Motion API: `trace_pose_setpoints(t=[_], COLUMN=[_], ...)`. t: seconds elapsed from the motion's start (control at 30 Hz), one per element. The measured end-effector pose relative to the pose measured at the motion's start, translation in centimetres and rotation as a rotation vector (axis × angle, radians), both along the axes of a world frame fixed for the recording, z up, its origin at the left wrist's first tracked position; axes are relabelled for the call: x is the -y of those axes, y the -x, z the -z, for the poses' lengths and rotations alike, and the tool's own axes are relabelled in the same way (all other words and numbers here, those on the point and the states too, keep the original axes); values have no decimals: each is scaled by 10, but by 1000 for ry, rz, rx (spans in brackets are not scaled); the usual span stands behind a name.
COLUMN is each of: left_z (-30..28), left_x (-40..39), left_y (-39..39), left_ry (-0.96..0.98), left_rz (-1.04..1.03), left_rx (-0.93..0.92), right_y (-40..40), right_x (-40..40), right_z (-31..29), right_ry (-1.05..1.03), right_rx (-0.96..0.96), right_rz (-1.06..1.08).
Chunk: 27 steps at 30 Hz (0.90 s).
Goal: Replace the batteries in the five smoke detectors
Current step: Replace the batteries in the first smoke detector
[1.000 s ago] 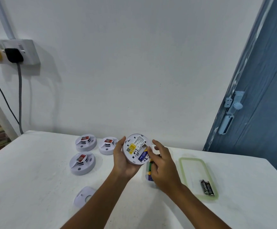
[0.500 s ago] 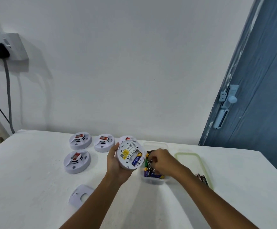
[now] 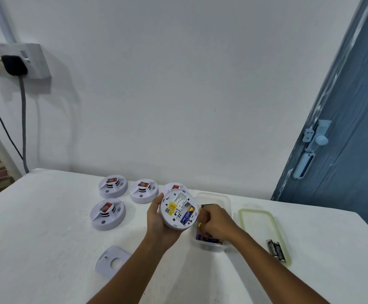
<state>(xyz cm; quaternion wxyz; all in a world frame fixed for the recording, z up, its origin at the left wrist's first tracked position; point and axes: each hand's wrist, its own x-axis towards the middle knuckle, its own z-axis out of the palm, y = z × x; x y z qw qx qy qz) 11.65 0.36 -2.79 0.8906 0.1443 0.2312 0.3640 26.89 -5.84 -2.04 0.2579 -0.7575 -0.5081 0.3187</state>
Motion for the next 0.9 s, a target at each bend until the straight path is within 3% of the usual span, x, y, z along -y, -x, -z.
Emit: trace_pose_setpoints(t=[0.2,0.4,0.73,0.9], left_z=[-6,-13,-19,-18], left_x=[-2,-3,4,4], left_y=[5,2,-2,-2], left_ry=[-6,-21,-16,-19], left_rz=[-14,-18,-17,-26], left_rx=[1,5,5,-28], right_y=[-10,-13,-11,-6], right_x=[10,21,27,29], right_z=[-18,-37,-36,-33], right_ry=[-273,-242,-266,-296], right_rx=[-520,-1114,-1480,-1499], right_rz=[291,301,252,228])
